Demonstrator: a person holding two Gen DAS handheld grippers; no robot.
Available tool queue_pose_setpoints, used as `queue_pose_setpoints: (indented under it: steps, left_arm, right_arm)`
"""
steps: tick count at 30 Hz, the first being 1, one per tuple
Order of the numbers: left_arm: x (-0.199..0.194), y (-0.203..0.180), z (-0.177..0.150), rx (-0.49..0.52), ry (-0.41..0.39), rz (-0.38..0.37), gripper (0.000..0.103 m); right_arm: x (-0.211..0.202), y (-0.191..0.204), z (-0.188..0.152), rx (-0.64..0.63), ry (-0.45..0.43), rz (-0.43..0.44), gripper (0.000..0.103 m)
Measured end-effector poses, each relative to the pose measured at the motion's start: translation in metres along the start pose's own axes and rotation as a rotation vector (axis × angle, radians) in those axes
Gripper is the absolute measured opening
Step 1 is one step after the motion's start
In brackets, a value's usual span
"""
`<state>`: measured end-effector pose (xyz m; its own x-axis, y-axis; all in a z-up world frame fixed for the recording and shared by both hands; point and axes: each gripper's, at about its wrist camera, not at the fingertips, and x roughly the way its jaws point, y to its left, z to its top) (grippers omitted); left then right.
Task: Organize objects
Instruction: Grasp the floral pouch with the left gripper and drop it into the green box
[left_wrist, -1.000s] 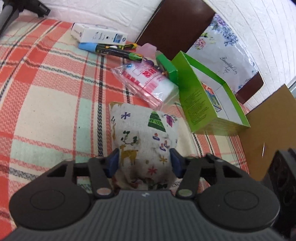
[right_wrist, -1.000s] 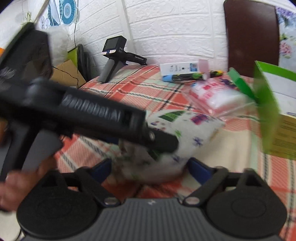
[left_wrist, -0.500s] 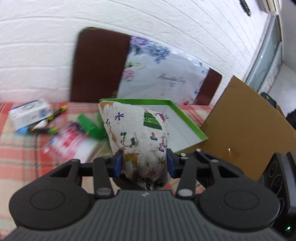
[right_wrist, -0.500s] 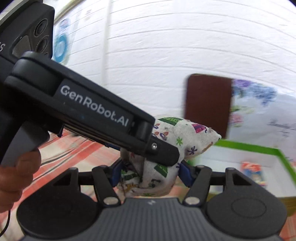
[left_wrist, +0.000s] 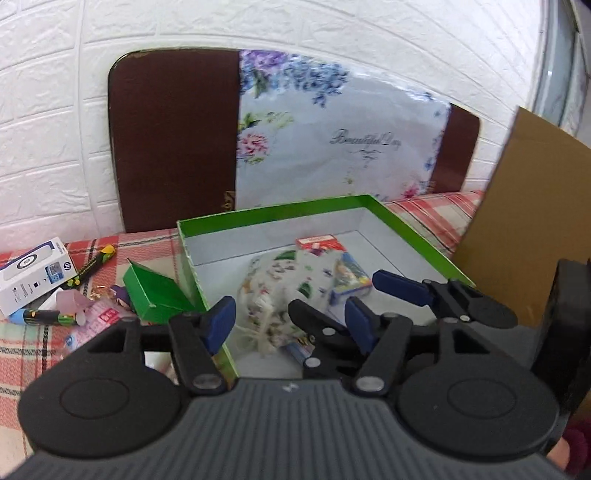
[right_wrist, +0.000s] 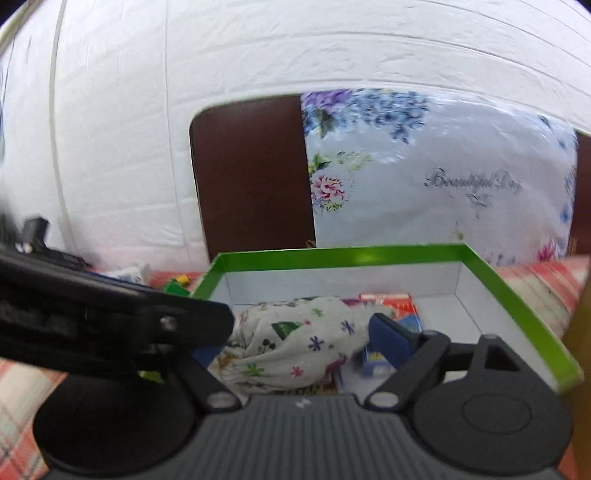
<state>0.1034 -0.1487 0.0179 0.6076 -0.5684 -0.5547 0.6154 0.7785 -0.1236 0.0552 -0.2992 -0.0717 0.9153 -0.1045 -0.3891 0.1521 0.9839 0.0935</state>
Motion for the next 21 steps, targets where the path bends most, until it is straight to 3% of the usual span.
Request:
queue_pose_setpoints:
  steps: [6, 13, 17, 21]
  left_arm:
    - [-0.025, -0.032, -0.008, 0.053, -0.050, -0.052, 0.066]
    - [-0.060, -0.051, -0.011, 0.076, -0.099, -0.083, 0.067]
    - [-0.077, -0.042, -0.026, 0.068, -0.097, -0.048, 0.069]
    - [-0.081, -0.029, -0.050, 0.075, -0.047, 0.045, 0.071]
  right_arm:
    - [-0.046, 0.004, -0.009, 0.003, -0.088, -0.065, 0.087]
    - [-0.087, 0.015, -0.022, -0.058, -0.017, -0.132, 0.088]
    - [-0.107, 0.022, -0.034, -0.044, 0.018, -0.136, 0.088]
    - [-0.124, 0.033, -0.042, -0.052, 0.044, -0.125, 0.088]
